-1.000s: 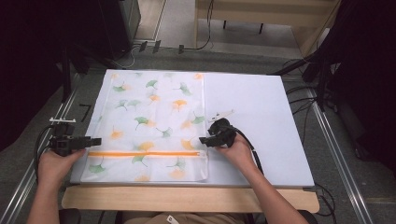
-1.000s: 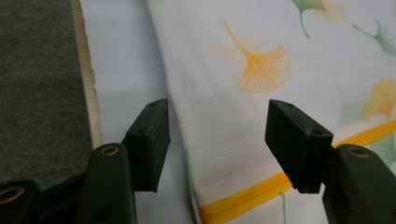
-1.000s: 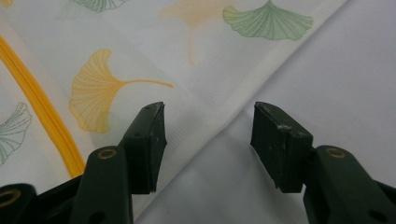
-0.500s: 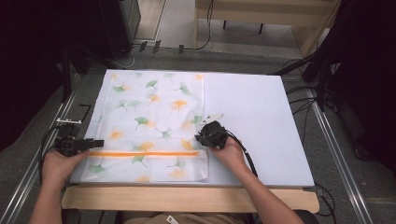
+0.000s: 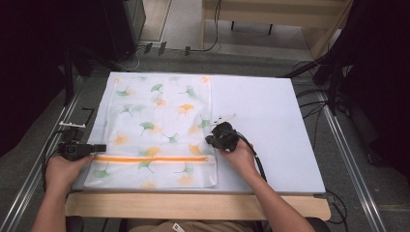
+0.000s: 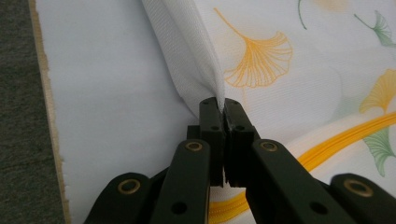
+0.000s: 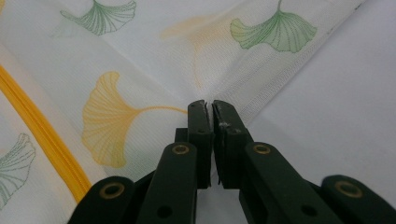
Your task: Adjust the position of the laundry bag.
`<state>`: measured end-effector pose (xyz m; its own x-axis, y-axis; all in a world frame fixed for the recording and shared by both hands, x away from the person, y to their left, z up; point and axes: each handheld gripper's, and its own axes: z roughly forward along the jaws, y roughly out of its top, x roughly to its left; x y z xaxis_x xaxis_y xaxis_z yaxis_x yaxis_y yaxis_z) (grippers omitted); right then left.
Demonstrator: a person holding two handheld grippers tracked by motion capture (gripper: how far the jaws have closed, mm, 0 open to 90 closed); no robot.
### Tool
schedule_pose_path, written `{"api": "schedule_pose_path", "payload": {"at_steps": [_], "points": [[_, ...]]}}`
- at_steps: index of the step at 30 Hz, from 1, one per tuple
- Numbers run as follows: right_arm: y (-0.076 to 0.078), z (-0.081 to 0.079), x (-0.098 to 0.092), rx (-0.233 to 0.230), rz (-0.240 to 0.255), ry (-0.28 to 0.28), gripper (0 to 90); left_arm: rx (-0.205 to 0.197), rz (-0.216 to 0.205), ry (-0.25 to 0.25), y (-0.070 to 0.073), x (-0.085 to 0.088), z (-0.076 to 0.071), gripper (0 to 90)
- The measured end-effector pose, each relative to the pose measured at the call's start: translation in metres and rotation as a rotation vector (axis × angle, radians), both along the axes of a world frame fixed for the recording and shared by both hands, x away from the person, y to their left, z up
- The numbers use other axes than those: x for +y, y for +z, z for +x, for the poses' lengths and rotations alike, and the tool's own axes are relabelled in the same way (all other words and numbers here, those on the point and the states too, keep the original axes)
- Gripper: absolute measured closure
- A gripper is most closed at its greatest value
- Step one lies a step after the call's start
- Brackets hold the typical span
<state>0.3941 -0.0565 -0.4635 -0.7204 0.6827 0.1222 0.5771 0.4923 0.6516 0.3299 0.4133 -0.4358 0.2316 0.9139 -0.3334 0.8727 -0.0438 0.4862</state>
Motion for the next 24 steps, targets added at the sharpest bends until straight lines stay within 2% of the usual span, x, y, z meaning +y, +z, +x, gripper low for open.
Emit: {"api": "schedule_pose_path", "payload": {"at_steps": [6,10,24], "points": [[0.004,0.001,-0.01,0.018,-0.002,-0.016,87.5,-0.022,-0.003,-0.038,0.003,-0.009,0.004,89.7],[0.005,0.002,-0.016,0.036,0.006,-0.035,87.6,-0.022,-0.014,-0.054,0.004,-0.013,0.007,89.7],[0.011,0.002,-0.064,0.052,0.007,-0.13,90.0,-0.024,-0.018,-0.143,0.008,-0.046,0.029,89.7]]}}
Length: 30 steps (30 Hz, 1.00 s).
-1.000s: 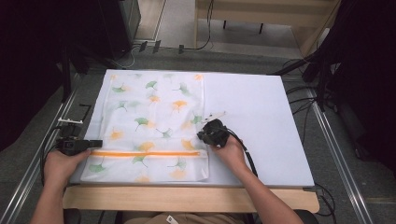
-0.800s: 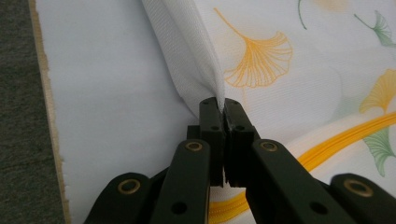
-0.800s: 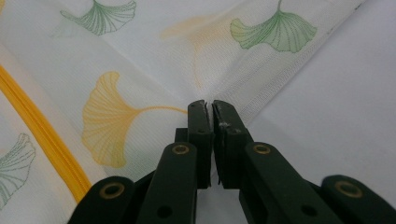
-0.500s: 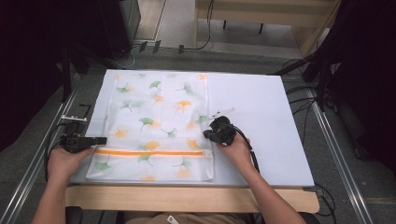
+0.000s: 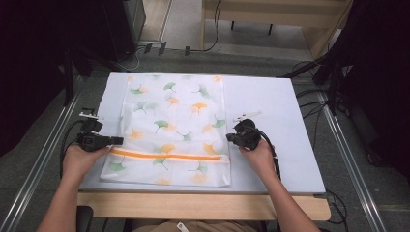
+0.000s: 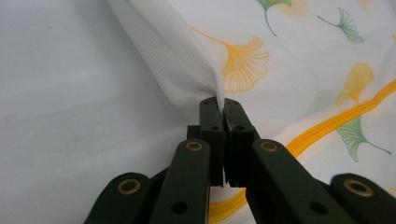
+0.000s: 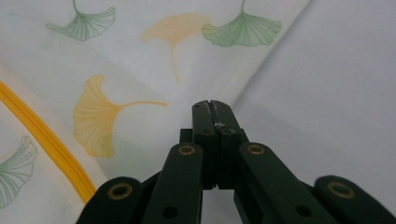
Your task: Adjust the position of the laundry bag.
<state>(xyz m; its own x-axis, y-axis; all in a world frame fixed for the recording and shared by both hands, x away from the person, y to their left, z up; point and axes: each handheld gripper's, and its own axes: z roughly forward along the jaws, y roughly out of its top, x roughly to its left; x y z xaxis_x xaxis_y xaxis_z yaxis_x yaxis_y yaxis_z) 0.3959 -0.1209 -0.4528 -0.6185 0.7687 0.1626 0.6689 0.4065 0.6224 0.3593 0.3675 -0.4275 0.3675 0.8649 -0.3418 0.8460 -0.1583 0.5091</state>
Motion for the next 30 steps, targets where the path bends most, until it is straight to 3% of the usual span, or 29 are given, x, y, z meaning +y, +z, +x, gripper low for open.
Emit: {"api": "schedule_pose_path", "payload": {"at_steps": [3,5,11,13,18,25,30], "points": [[-0.002,-0.001,-0.006,0.01,0.019,-0.025,89.9,0.004,0.002,-0.006,0.0,-0.003,0.004,89.8],[-0.004,-0.001,-0.005,0.009,0.032,-0.022,81.8,0.005,0.01,-0.011,0.0,-0.005,0.005,89.7],[-0.013,-0.001,0.007,-0.001,-0.002,0.001,71.6,0.008,0.014,-0.01,-0.001,-0.006,0.006,89.7],[-0.013,-0.001,0.01,-0.018,-0.013,0.006,72.7,0.009,0.016,-0.011,-0.001,-0.006,0.006,89.7],[-0.013,-0.003,0.016,-0.037,-0.044,0.013,88.9,0.004,0.016,-0.013,0.0,-0.007,0.004,90.0],[-0.009,-0.002,0.01,-0.023,-0.049,-0.005,90.0,0.0,-0.006,-0.019,0.001,-0.01,0.005,89.9],[-0.005,-0.002,-0.013,-0.018,-0.028,-0.053,90.0,-0.007,-0.007,-0.077,0.003,-0.031,0.013,89.9]]}}
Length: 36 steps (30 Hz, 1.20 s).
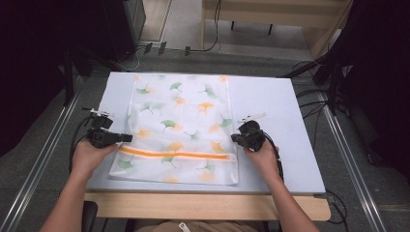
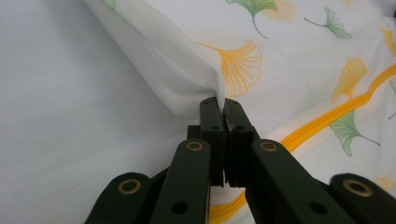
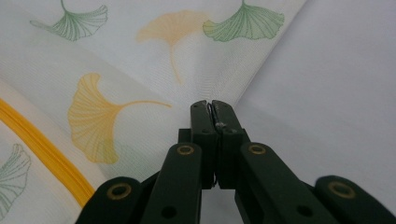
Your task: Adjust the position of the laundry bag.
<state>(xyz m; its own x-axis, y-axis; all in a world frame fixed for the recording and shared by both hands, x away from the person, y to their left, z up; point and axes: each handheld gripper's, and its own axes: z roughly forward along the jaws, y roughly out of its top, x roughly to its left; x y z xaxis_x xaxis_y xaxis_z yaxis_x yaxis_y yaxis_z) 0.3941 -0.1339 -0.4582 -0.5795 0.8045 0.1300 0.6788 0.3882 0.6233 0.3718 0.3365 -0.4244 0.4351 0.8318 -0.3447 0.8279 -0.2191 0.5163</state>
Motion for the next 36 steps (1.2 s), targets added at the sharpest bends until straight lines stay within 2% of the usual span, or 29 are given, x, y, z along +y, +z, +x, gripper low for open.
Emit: {"api": "schedule_pose_path", "payload": {"at_steps": [2,3,6,10,14,15,16,18,22,23,25,28,33,36], "points": [[0.001,0.0,-0.005,-0.004,0.003,-0.01,90.0,-0.001,0.001,-0.008,0.0,-0.003,0.001,89.9],[0.002,-0.001,-0.013,-0.008,0.005,-0.031,90.0,-0.001,-0.004,-0.033,0.001,-0.012,0.003,89.8],[0.003,-0.002,-0.026,-0.002,0.013,-0.051,90.0,-0.011,0.007,-0.059,0.002,-0.025,0.005,89.8],[0.006,-0.003,-0.042,0.0,0.027,-0.086,90.0,-0.018,0.01,-0.083,0.002,-0.034,0.007,89.7],[0.007,-0.005,-0.053,0.002,0.03,-0.11,90.0,-0.014,-0.007,-0.11,0.002,-0.044,0.009,89.6],[0.007,-0.006,-0.06,-0.001,0.031,-0.126,90.0,-0.014,-0.03,-0.115,0.003,-0.049,0.01,89.6],[0.008,-0.006,-0.063,0.004,0.032,-0.132,90.0,-0.017,-0.03,-0.122,0.003,-0.051,0.011,89.6],[0.009,-0.007,-0.067,0.007,0.033,-0.142,90.0,-0.023,-0.022,-0.132,0.003,-0.056,0.01,89.4],[0.009,-0.007,-0.076,0.022,0.046,-0.146,90.0,-0.008,0.014,-0.149,0.0,-0.062,0.01,87.3],[0.008,-0.007,-0.076,0.026,0.052,-0.145,89.6,0.001,0.023,-0.147,0.0,-0.061,0.011,84.8],[0.008,-0.007,-0.076,0.019,0.055,-0.126,86.4,0.014,0.009,-0.141,0.0,-0.058,0.01,79.2],[0.009,-0.01,-0.078,0.005,0.093,-0.104,74.4,0.008,0.006,-0.144,0.004,-0.057,0.007,67.5],[0.012,-0.017,-0.083,-0.028,0.119,-0.053,61.0,-0.019,-0.002,-0.15,0.007,-0.059,0.002,45.1],[0.013,-0.021,-0.084,-0.025,0.123,-0.061,57.4,-0.041,-0.018,-0.149,0.011,-0.061,-0.001,39.0]]}}
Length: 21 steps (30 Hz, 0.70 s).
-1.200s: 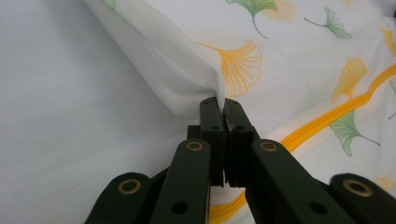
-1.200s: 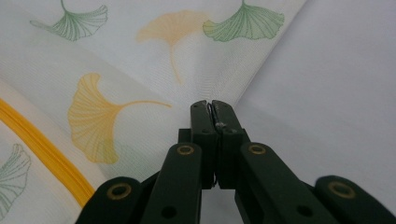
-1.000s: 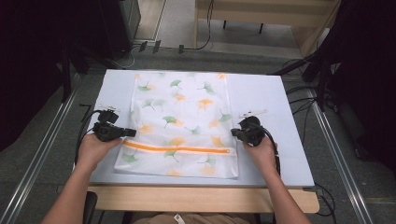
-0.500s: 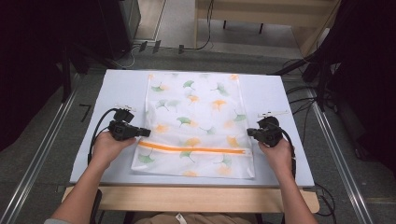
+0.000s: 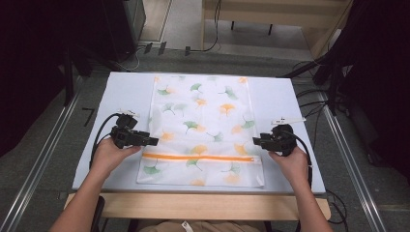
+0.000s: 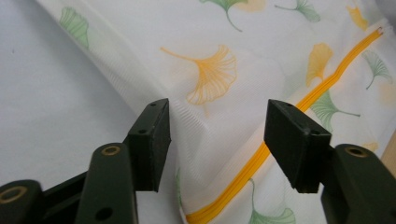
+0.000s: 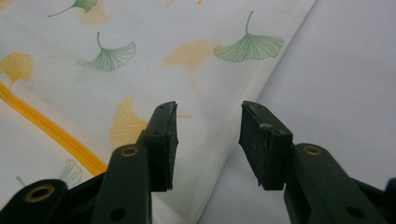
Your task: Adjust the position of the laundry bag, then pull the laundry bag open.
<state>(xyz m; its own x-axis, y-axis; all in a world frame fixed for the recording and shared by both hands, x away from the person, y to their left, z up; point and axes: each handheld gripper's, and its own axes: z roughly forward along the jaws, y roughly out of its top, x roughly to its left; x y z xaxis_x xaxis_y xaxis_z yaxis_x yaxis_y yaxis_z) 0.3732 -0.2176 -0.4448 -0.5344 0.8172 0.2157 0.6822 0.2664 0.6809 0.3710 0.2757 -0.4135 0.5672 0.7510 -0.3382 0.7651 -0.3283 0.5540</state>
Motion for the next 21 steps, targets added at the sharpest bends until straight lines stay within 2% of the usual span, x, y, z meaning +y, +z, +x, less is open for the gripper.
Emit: {"api": "schedule_pose_path", "payload": {"at_steps": [3,7,14,21], "points": [[0.003,-0.005,0.001,-0.005,0.001,0.01,56.5,-0.021,-0.014,0.002,0.004,-0.002,-0.003,36.2],[0.008,-0.014,0.004,-0.013,-0.003,0.018,57.5,-0.021,-0.03,-0.009,0.006,-0.007,-0.006,33.9],[0.011,-0.026,0.002,-0.018,-0.006,0.025,58.6,-0.029,-0.013,-0.022,0.008,-0.013,-0.008,33.1],[0.01,-0.035,-0.002,-0.005,-0.022,0.028,59.4,-0.038,-0.027,-0.038,0.009,-0.021,-0.01,30.4]]}}
